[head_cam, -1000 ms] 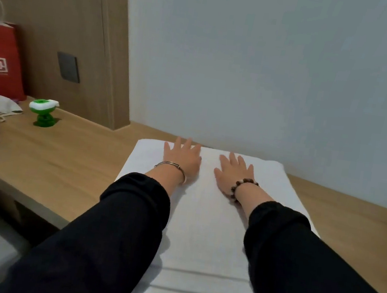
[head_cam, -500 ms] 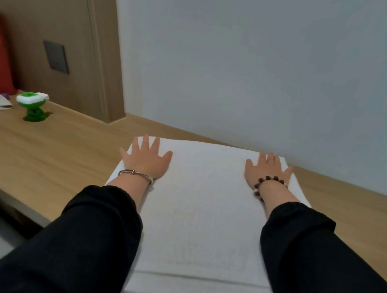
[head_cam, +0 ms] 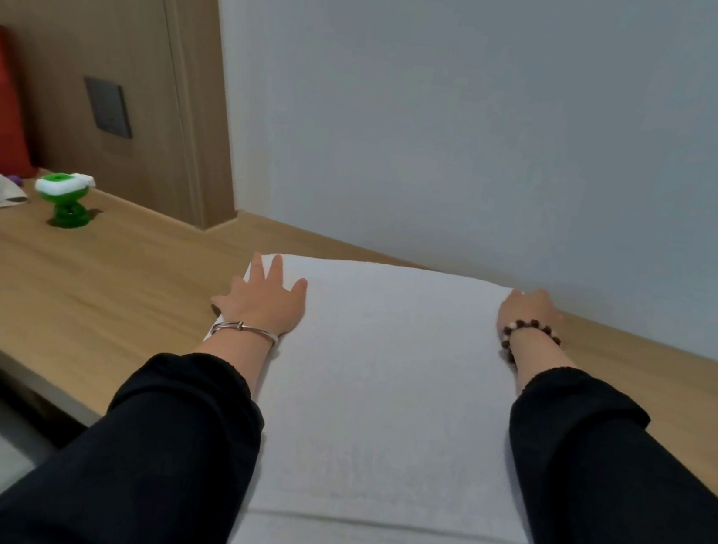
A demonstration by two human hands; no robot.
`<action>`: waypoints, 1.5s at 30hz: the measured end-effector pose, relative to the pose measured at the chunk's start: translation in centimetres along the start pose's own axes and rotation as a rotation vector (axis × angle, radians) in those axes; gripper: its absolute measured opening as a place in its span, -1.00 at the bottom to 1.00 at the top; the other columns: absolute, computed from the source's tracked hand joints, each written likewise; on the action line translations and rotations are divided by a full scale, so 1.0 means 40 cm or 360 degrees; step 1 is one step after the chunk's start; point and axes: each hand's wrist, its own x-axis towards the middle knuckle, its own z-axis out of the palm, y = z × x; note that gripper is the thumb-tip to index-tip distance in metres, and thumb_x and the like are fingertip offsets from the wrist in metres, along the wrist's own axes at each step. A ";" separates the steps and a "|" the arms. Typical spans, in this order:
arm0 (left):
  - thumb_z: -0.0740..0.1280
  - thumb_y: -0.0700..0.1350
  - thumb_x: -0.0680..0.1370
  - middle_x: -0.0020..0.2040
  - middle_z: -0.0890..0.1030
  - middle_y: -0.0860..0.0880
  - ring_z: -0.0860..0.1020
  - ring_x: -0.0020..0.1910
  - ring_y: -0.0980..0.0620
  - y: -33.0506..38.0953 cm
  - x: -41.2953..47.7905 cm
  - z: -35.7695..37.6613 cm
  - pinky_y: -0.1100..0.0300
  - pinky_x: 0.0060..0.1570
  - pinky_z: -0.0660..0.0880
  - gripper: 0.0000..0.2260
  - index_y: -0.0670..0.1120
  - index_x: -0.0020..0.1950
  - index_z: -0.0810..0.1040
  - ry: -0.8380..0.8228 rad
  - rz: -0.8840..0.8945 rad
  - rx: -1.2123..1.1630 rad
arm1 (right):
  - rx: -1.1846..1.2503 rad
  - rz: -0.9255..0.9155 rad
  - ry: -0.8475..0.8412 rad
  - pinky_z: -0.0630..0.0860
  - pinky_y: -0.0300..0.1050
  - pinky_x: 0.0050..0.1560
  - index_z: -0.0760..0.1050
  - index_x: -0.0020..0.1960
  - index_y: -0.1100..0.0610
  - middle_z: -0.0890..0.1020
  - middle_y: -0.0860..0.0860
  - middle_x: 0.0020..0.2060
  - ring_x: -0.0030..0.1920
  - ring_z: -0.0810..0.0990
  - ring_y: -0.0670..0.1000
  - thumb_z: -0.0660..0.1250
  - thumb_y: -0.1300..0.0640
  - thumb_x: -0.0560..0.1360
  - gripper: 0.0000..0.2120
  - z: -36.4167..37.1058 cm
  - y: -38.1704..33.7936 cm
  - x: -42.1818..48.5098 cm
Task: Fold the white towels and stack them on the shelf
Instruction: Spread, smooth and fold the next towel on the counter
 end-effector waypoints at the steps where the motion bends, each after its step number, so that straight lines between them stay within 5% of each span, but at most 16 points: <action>1: -0.10 0.26 0.58 0.57 -0.10 0.06 0.13 0.47 -0.19 0.002 0.000 0.003 -0.19 0.30 0.18 -0.44 0.12 0.55 -0.05 0.0027 -0.0008 0.0004 | 0.0189 0.0098 0.0013 0.46 0.08 0.13 0.44 0.21 0.29 0.55 0.20 0.14 0.15 0.51 0.24 0.00 0.02 0.64 -0.59 -0.007 0.000 0.010; 4: -0.09 0.24 0.59 0.57 -0.06 0.02 0.16 0.45 -0.19 0.006 0.002 0.013 -0.16 0.29 0.20 -0.45 0.10 0.55 -0.03 0.0081 -0.0031 0.0030 | 0.0669 0.0400 -0.0181 0.45 -0.08 -0.16 0.47 0.11 0.28 0.56 0.14 -0.11 -0.21 0.54 0.14 0.07 0.04 0.63 -0.66 -0.048 0.006 0.046; 7: -0.09 0.22 0.59 0.57 -0.04 0.00 0.17 0.44 -0.20 0.009 0.010 0.020 -0.13 0.30 0.20 -0.45 0.08 0.55 -0.01 0.0117 -0.0022 0.0032 | 0.0537 0.0369 -0.0511 0.38 -0.17 -0.34 0.46 0.22 0.24 0.54 0.11 -0.21 -0.32 0.47 0.09 0.09 -0.12 0.59 -0.53 -0.095 0.018 0.086; 11: -0.08 0.21 0.59 0.57 -0.01 -0.03 0.18 0.44 -0.22 0.005 0.013 0.026 -0.13 0.31 0.19 -0.45 0.07 0.55 0.01 0.0154 -0.0013 0.0043 | 0.0242 0.0070 -0.0729 0.42 -0.04 0.21 0.48 0.28 0.20 0.54 0.15 0.25 0.21 0.54 0.17 0.08 -0.18 0.59 -0.48 -0.110 0.017 0.130; 14: -0.08 0.21 0.59 0.57 -0.01 -0.02 0.18 0.43 -0.21 0.005 0.014 0.024 -0.12 0.31 0.20 -0.45 0.07 0.55 0.01 0.0157 -0.0006 0.0038 | 0.0097 -0.0089 -0.0691 0.40 -0.01 0.22 0.53 0.14 0.25 0.58 0.16 0.12 0.12 0.55 0.17 0.12 -0.03 0.62 -0.62 -0.097 0.014 0.147; 17: -0.08 0.22 0.58 0.57 -0.01 0.00 0.19 0.44 -0.20 0.002 0.012 0.022 -0.11 0.31 0.21 -0.45 0.09 0.55 0.00 0.0136 -0.0019 0.0001 | 0.0194 -0.0056 -0.0694 0.42 -0.07 -0.03 0.46 -0.25 0.27 0.56 0.20 -0.19 -0.14 0.50 0.11 0.17 0.11 0.61 -0.66 -0.093 0.026 0.156; 19: -0.09 0.24 0.58 0.57 -0.02 0.01 0.20 0.43 -0.20 -0.001 0.012 0.021 -0.11 0.31 0.22 -0.44 0.10 0.55 -0.01 0.0130 -0.0029 -0.0023 | 0.0174 -0.0063 -0.0703 0.38 -0.05 0.03 0.42 -0.30 0.24 0.53 0.17 -0.12 -0.07 0.47 0.11 0.16 0.15 0.62 -0.66 -0.090 0.033 0.155; 25: -0.11 0.20 0.60 0.56 0.00 -0.01 0.24 0.41 -0.19 0.000 0.013 0.018 -0.11 0.29 0.23 -0.47 0.09 0.55 -0.05 0.0114 -0.0062 -0.0039 | -0.0233 -0.0181 -0.0222 0.46 -0.15 -0.03 0.55 0.12 0.24 0.61 0.13 0.08 0.08 0.58 0.12 -0.02 0.26 0.63 -0.65 -0.068 0.030 0.105; 29: -0.11 0.19 0.60 0.56 0.03 -0.04 0.23 0.42 -0.19 0.004 0.011 0.020 -0.11 0.31 0.22 -0.47 0.08 0.56 -0.04 0.0110 -0.0076 -0.0021 | -0.0096 -0.0023 -0.0414 0.41 -0.15 -0.31 0.42 0.29 0.31 0.57 0.16 -0.06 -0.24 0.55 0.10 0.03 -0.02 0.65 -0.55 -0.091 0.013 0.119; 31: -0.11 0.18 0.60 0.55 0.04 -0.06 0.23 0.42 -0.19 0.004 0.012 0.020 -0.11 0.31 0.22 -0.47 0.08 0.56 -0.04 0.0111 -0.0084 -0.0012 | 0.0061 0.0069 -0.0465 0.36 -0.18 -0.21 0.35 0.39 0.24 0.53 0.16 0.16 -0.08 0.57 0.12 0.04 -0.20 0.61 -0.41 -0.103 0.011 0.124; 35: -0.11 0.18 0.60 0.55 0.05 -0.07 0.23 0.42 -0.19 0.007 0.012 0.018 -0.11 0.31 0.23 -0.47 0.08 0.56 -0.05 0.0094 -0.0097 0.0008 | -0.0244 -0.0208 -0.0547 0.27 -0.28 -0.37 0.26 0.46 0.22 0.40 0.16 0.37 -0.31 0.42 -0.01 -0.04 -0.03 0.67 -0.53 -0.100 -0.012 0.101; 37: -0.11 0.18 0.60 0.55 0.04 -0.06 0.22 0.42 -0.19 0.007 0.016 0.020 -0.12 0.31 0.23 -0.47 0.08 0.56 -0.05 0.0094 -0.0098 0.0004 | -0.0231 -0.0296 -0.0560 0.34 -0.28 -0.28 0.29 0.43 0.26 0.40 0.19 0.37 -0.06 0.54 0.12 -0.04 0.02 0.68 -0.55 -0.089 -0.025 0.104; 39: -0.12 0.18 0.60 0.55 0.05 -0.06 0.22 0.42 -0.20 0.007 0.020 0.020 -0.13 0.31 0.23 -0.47 0.08 0.56 -0.05 0.0087 -0.0103 -0.0002 | -0.0174 -0.0319 -0.0576 0.46 -0.18 0.03 0.32 0.41 0.26 0.39 0.21 0.38 0.22 0.48 0.20 -0.01 -0.03 0.66 -0.53 -0.083 -0.030 0.097; 42: -0.11 0.18 0.60 0.55 0.06 -0.07 0.23 0.41 -0.20 0.007 0.018 0.020 -0.13 0.29 0.24 -0.47 0.08 0.55 -0.05 0.0084 -0.0105 -0.0005 | -0.0010 -0.0159 -0.0569 0.48 -0.07 -0.08 0.39 0.33 0.26 0.49 0.21 0.25 -0.02 0.55 0.18 0.04 -0.07 0.64 -0.53 -0.080 -0.013 0.092; 45: -0.11 0.19 0.59 0.54 0.07 -0.06 0.23 0.41 -0.19 0.003 0.021 0.021 -0.14 0.28 0.25 -0.47 0.09 0.55 -0.05 0.0100 -0.0088 -0.0039 | 0.0444 0.0017 -0.0684 0.37 -0.02 0.29 0.30 0.43 0.25 0.38 0.15 0.40 0.30 0.42 0.18 0.08 -0.03 0.64 -0.53 -0.071 0.007 0.107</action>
